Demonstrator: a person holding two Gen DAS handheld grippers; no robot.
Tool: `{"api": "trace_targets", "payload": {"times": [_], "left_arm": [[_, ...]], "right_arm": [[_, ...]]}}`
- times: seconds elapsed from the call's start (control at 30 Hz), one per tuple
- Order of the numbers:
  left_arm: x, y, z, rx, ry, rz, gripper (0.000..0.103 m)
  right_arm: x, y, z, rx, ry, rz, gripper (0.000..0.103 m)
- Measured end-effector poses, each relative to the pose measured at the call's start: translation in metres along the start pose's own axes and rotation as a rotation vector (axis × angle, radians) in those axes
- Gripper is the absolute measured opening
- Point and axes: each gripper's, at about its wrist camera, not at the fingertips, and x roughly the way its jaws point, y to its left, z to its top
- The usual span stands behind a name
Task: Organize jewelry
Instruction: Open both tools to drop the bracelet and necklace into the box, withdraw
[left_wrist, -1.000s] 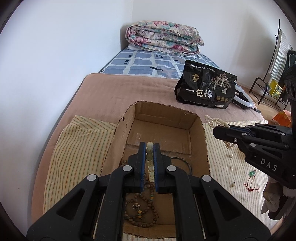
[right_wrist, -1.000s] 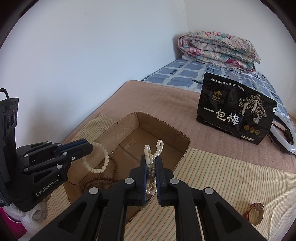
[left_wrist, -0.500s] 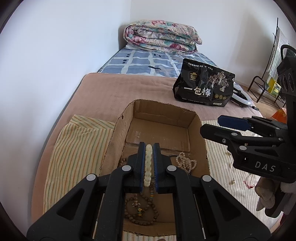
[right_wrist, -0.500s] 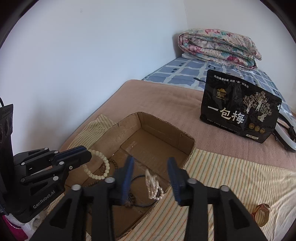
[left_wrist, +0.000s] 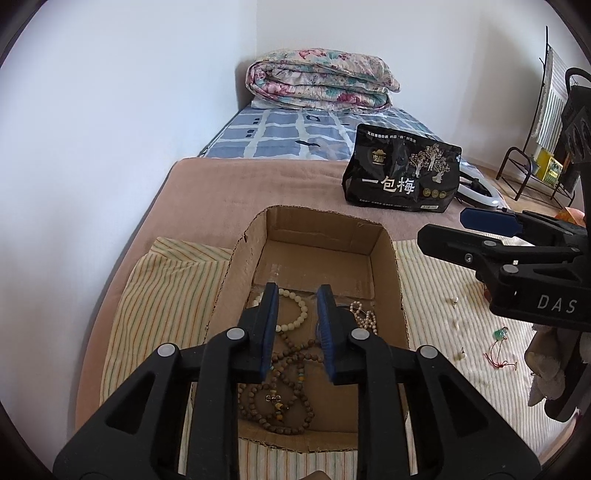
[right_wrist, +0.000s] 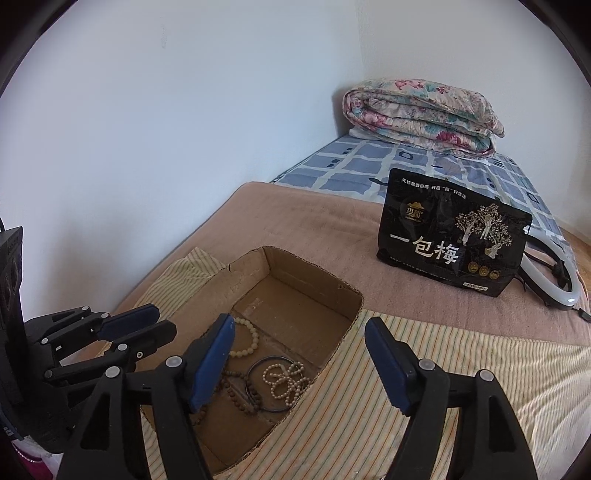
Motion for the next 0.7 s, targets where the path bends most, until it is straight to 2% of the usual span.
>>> {"api": "trace_targets", "payload": {"times": [0.13,0.2,0.23,0.27,0.4,0.47,0.7], "left_arm": [[-0.007,-0.003,-0.001,0.003,-0.004,0.007,0.021],[-0.011,-0.005,-0.001,0.003,-0.008,0.008,0.033],[-0.013,-0.006,-0.001,0.002,-0.015,0.008,0.045],[-0.016,-0.007,-0.002,0.0,-0.023,0.009,0.052],[-0.024,-0.014,-0.002,0.005,-0.032,0.012,0.057],[-0.027,-0.018,-0.001,0.012,-0.034,0.008,0.065],[-0.037,-0.042,-0.003,0.046,-0.047,-0.014,0.065]], "right_arm": [[-0.01,-0.005,0.0,0.003,-0.009,-0.009,0.081],[-0.016,-0.008,-0.002,0.007,-0.018,-0.018,0.084],[-0.021,-0.01,-0.004,0.007,-0.024,-0.021,0.086],[-0.024,-0.012,-0.005,0.008,-0.028,-0.025,0.087],[-0.042,-0.02,-0.01,0.003,-0.048,-0.055,0.098],[-0.051,-0.026,-0.012,0.011,-0.055,-0.066,0.102],[-0.081,-0.051,-0.022,0.027,-0.063,-0.134,0.103]]}}
